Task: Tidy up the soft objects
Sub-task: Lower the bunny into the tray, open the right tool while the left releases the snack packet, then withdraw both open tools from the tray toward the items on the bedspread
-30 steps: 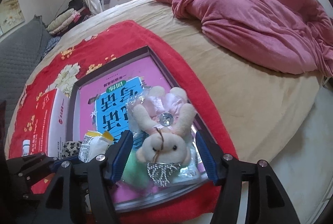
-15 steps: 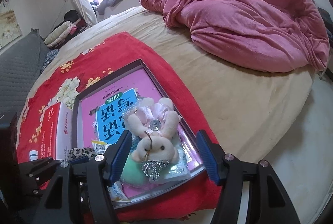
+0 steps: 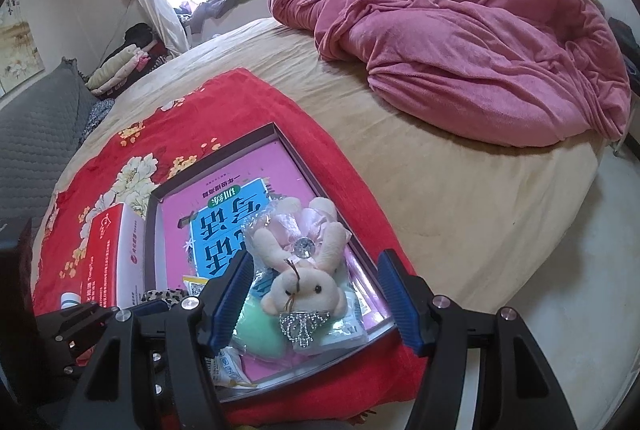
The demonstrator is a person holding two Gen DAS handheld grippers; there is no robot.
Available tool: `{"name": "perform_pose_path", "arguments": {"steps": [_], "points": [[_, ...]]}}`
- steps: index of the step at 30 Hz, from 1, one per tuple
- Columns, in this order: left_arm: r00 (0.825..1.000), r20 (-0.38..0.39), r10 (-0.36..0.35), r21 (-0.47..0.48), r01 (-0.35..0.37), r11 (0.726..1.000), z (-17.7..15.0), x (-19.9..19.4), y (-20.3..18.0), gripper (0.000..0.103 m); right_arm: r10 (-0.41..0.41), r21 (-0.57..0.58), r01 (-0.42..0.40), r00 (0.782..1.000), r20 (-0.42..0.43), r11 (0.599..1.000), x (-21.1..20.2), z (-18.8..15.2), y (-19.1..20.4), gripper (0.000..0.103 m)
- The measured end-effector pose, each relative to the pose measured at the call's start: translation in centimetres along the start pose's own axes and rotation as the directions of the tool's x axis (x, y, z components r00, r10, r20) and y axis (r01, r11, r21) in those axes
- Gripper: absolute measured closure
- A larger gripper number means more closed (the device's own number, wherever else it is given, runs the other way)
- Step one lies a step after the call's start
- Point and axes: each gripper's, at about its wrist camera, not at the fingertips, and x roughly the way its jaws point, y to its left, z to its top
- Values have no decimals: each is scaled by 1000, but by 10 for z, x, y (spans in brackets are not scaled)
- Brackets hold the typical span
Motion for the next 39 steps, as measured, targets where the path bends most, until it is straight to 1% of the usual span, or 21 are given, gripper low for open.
{"name": "perform_pose_path", "arguments": {"steps": [2, 4, 14, 16, 28, 39], "points": [[1000, 5, 2, 2, -2, 1000, 0, -3, -1, 46, -7, 1, 7, 1000, 3, 1000, -2, 0, 1, 34], [1000, 12, 3, 1, -3, 1000, 0, -7, -1, 42, -8, 0, 8, 1000, 7, 1000, -4, 2, 1, 33], [999, 37, 24, -3, -24, 1000, -1, -24, 0, 33, -18, -15, 18, 999, 36, 1000, -18, 5, 8, 32], [999, 41, 27, -4, -27, 1000, -1, -26, 1, 30, -21, -21, 22, 999, 38, 1000, -19, 5, 9, 32], [997, 72, 40, -14, -39, 999, -6, -45, 7, 27, -50, -33, 51, 998, 37, 998, -26, 2, 12, 30], [992, 107, 59, -31, -56, 998, -11, -71, 14, 26, -27, -75, 32, 997, 70, 997, -45, 4, 34, 30]]}}
